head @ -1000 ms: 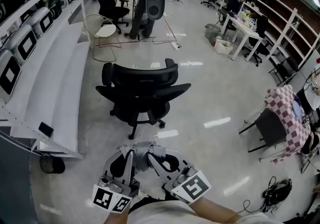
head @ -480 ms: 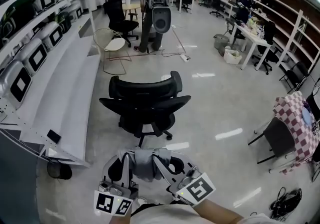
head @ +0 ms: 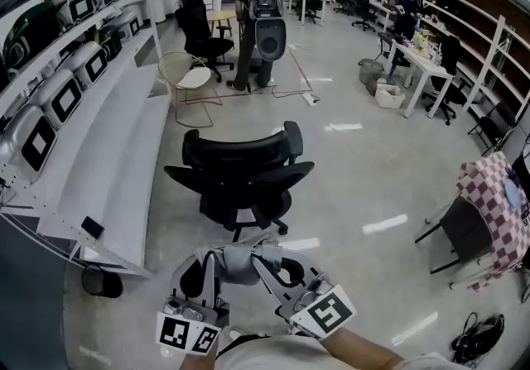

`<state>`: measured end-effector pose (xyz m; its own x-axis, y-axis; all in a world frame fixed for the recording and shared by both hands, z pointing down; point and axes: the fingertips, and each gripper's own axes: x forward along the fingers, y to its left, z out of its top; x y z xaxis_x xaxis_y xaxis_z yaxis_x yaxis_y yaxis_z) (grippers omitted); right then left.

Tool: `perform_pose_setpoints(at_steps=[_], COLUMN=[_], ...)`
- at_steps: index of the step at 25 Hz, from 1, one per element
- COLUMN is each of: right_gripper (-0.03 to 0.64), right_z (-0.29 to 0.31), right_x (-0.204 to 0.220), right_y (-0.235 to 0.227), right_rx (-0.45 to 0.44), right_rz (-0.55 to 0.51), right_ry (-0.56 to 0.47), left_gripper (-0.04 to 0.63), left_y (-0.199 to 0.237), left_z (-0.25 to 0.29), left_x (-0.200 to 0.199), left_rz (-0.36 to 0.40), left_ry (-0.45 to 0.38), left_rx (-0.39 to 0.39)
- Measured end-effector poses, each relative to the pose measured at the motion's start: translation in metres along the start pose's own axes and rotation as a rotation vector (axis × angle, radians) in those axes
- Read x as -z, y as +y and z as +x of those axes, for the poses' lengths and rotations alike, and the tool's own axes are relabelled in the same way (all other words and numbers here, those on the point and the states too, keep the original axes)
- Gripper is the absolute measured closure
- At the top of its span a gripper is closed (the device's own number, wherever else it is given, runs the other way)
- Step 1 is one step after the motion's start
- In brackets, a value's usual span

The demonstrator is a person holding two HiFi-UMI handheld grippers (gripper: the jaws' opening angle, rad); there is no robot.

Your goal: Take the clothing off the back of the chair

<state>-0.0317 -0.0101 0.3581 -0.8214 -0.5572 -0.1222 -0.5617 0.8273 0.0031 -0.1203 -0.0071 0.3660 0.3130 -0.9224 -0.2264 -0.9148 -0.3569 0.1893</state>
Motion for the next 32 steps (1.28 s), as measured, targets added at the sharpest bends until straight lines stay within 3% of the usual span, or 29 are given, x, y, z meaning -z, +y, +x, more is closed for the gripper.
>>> perform_pose_setpoints(at_steps=[22, 32], right_gripper=[0.588, 0.588], right_z=[0.026, 0.034], right_x=[0.006, 0.001], right_y=[0.023, 0.018], right_rx=[-0.084, -0.053], right_rz=[0.002, -0.008], right_ry=[0.036, 0.010], left_gripper=[0.572, 0.574], left_y=[0.003, 0.012], left_z=[0.001, 0.001], left_x=[-0.001, -0.005], left_rz=[-0.016, -0.006], left_ry=[0.022, 0.025], left_rx=[0.026, 0.022])
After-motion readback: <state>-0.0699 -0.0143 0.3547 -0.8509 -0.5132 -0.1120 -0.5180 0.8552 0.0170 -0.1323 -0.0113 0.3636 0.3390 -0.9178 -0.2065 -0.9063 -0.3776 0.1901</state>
